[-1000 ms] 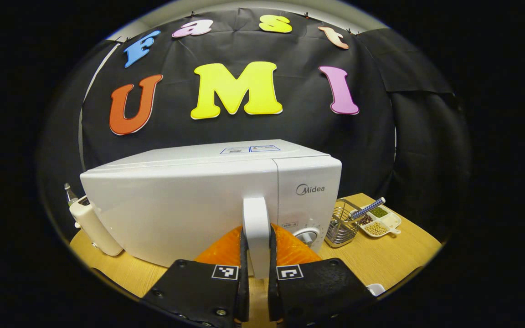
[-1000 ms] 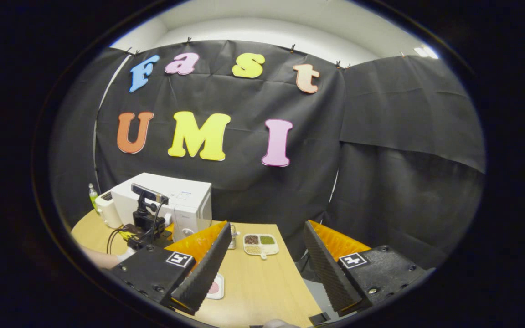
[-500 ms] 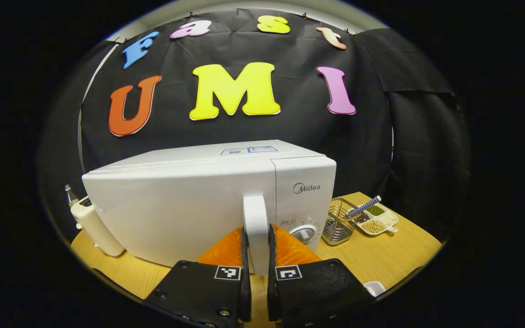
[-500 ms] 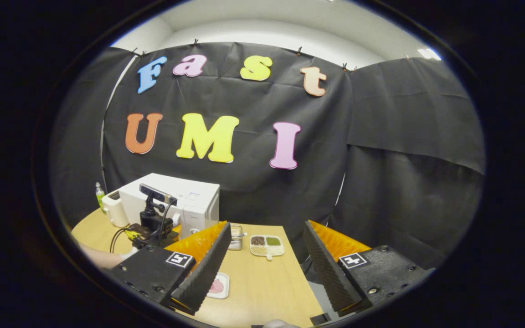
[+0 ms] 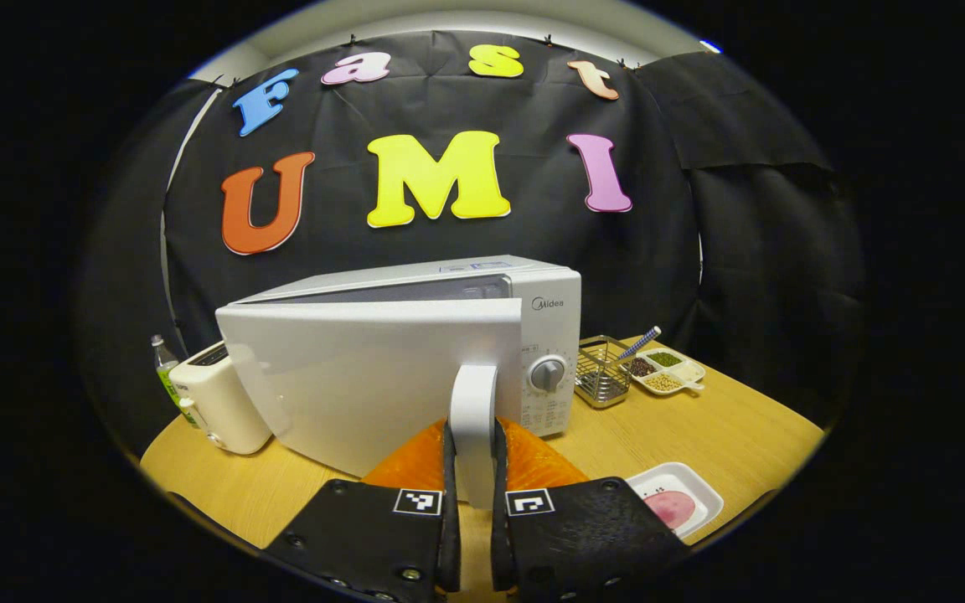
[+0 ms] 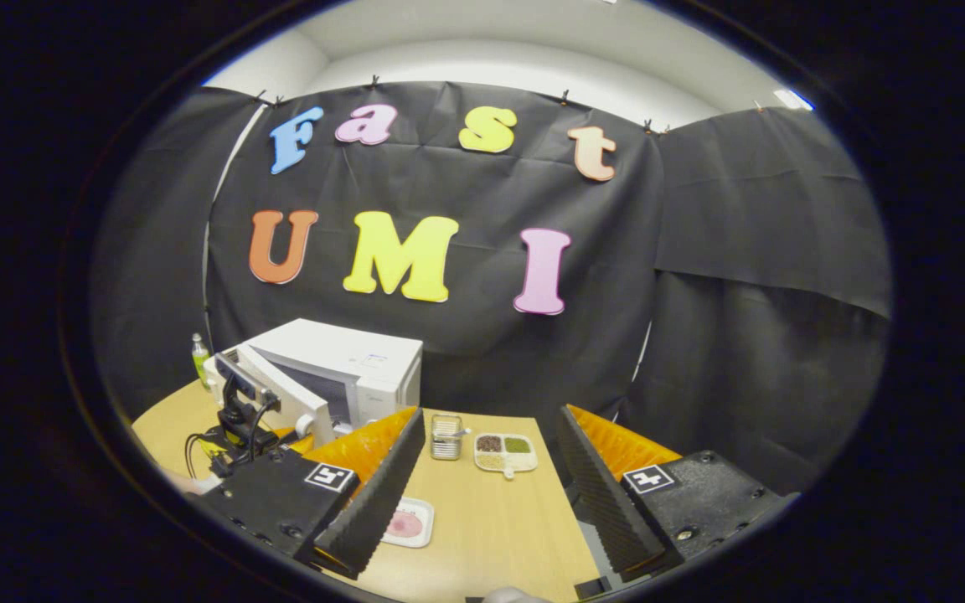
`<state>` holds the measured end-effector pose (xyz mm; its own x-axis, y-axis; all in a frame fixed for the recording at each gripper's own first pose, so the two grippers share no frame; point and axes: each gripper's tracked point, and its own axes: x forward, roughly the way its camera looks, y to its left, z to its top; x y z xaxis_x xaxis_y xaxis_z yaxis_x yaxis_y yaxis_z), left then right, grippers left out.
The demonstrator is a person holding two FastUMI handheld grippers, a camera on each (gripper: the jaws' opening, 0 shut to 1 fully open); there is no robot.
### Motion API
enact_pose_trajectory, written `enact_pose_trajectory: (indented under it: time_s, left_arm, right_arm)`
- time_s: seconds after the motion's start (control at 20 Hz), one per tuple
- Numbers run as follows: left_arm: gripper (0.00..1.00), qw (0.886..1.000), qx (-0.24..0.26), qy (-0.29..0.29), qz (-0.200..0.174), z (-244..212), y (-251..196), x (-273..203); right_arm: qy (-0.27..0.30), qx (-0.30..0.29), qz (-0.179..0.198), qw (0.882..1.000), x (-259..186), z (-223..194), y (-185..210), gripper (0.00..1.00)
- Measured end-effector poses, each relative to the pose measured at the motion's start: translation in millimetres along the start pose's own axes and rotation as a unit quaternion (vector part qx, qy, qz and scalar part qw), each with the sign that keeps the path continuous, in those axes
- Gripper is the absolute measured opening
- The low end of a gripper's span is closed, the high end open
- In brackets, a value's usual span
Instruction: Open the microwave oven with the left hand, put the food in, and close the microwave oven.
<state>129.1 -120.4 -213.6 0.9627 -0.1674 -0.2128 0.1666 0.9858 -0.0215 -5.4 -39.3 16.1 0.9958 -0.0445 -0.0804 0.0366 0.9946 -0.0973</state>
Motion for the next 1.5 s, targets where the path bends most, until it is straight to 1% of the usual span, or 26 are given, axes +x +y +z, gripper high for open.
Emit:
enact_pose_trajectory:
  time_s: [0.05, 0.15, 0.2, 0.25, 0.3, 0.35, 0.4, 0.45, 0.5, 0.55, 0.6, 0.65, 0.7, 0.75, 0.8, 0.85, 0.9, 0.95, 1.0, 1.15, 1.2, 1.25, 1.4, 1.45, 1.5]
  left_arm:
    - [0.13, 1.000, -0.001, 0.003, 0.005, -5, 6, -12]
    - [0.17, 1.000, -0.004, 0.008, 0.018, -12, 17, -29]
    - [0.20, 1.000, 0.001, 0.009, 0.027, -14, 22, -34]
    - [0.23, 0.999, 0.009, 0.007, 0.039, -15, 32, -41]
    - [0.28, 0.999, 0.007, 0.014, 0.043, -20, 37, -47]
    - [0.30, 0.999, 0.000, 0.008, 0.044, -20, 42, -49]
    - [0.46, 0.999, -0.004, 0.009, 0.045, -21, 46, -51]
    - [0.41, 0.999, -0.004, 0.012, 0.049, -23, 54, -52]
    - [0.75, 0.999, -0.008, 0.017, 0.050, -26, 61, -55]
    - [0.86, 0.999, -0.017, 0.019, 0.047, -29, 65, -58]
    - [0.96, 0.999, -0.024, 0.018, 0.042, -29, 65, -59]
    - [0.97, 0.999, -0.023, 0.018, 0.042, -30, 67, -62]
    - [0.96, 0.999, -0.014, 0.016, 0.045, -30, 70, -66]
    - [0.96, 0.999, -0.004, 0.014, 0.048, -30, 73, -70]
    - [0.96, 0.999, 0.002, 0.013, 0.051, -31, 77, -73]
    - [0.96, 0.999, 0.003, 0.013, 0.052, -32, 82, -78]
    - [0.96, 0.998, 0.000, 0.014, 0.054, -33, 86, -84]
    - [0.96, 0.998, -0.002, 0.016, 0.057, -35, 91, -90]
    - [0.96, 0.998, -0.004, 0.018, 0.062, -37, 98, -97]
    - [0.96, 0.996, 0.002, 0.016, 0.083, -39, 121, -118]
    - [0.96, 0.996, 0.005, 0.014, 0.092, -39, 131, -125]
    - [0.96, 0.995, 0.009, 0.013, 0.101, -39, 140, -131]
    - [0.96, 0.991, 0.009, 0.019, 0.129, -45, 167, -149]
    - [0.96, 0.990, 0.009, 0.023, 0.136, -47, 174, -155]
    - [0.96, 0.989, 0.013, 0.023, 0.143, -48, 180, -162]
  right_arm:
    - [0.000, 0.002, 0.010, 1.000, 1, 0, 9, 0.97]
    - [0.001, 0.001, 0.028, 1.000, 2, -3, 24, 0.97]
    - [0.002, 0.000, 0.035, 0.999, 2, -4, 31, 1.00]
    - [0.003, 0.000, 0.043, 0.999, 3, -6, 38, 1.00]
    - [0.004, 0.002, 0.050, 0.999, 3, -7, 45, 1.00]
    - [0.005, 0.002, 0.055, 0.998, 4, -7, 52, 1.00]
    - [0.006, 0.003, 0.060, 0.998, 4, -8, 56, 1.00]
    - [0.005, 0.003, 0.063, 0.998, 3, -9, 60, 1.00]
    - [0.005, 0.004, 0.066, 0.998, 3, -9, 63, 0.96]
    - [0.007, 0.004, 0.069, 0.998, 4, -11, 68, 0.96]
    - [0.009, 0.004, 0.069, 0.998, 5, -13, 70, 1.00]
    - [0.011, 0.005, 0.070, 0.997, 5, -15, 73, 1.00]
    - [0.014, 0.006, 0.072, 0.997, 5, -18, 76, 0.96]
    - [0.015, 0.007, 0.074, 0.997, 6, -21, 79, 0.96]
    - [0.018, 0.008, 0.076, 0.997, 5, -23, 82, 1.00]
    - [0.020, 0.008, 0.078, 0.997, 5, -26, 85, 0.97]
    - [0.022, 0.008, 0.081, 0.996, 5, -28, 88, 1.00]
    - [0.025, 0.007, 0.084, 0.996, 6, -32, 91, 0.96]
    - [0.027, 0.006, 0.086, 0.996, 7, -34, 94, 1.00]
    - [0.035, 0.006, 0.097, 0.995, 9, -42, 106, 1.00]
    - [0.037, 0.007, 0.103, 0.994, 9, -44, 111, 0.97]
    - [0.040, 0.009, 0.109, 0.993, 9, -48, 116, 0.96]
    - [0.047, 0.014, 0.132, 0.990, 10, -51, 136, 0.97]
    - [0.047, 0.013, 0.138, 0.989, 9, -51, 142, 1.00]
    - [0.048, 0.012, 0.145, 0.988, 9, -52, 149, 1.00]
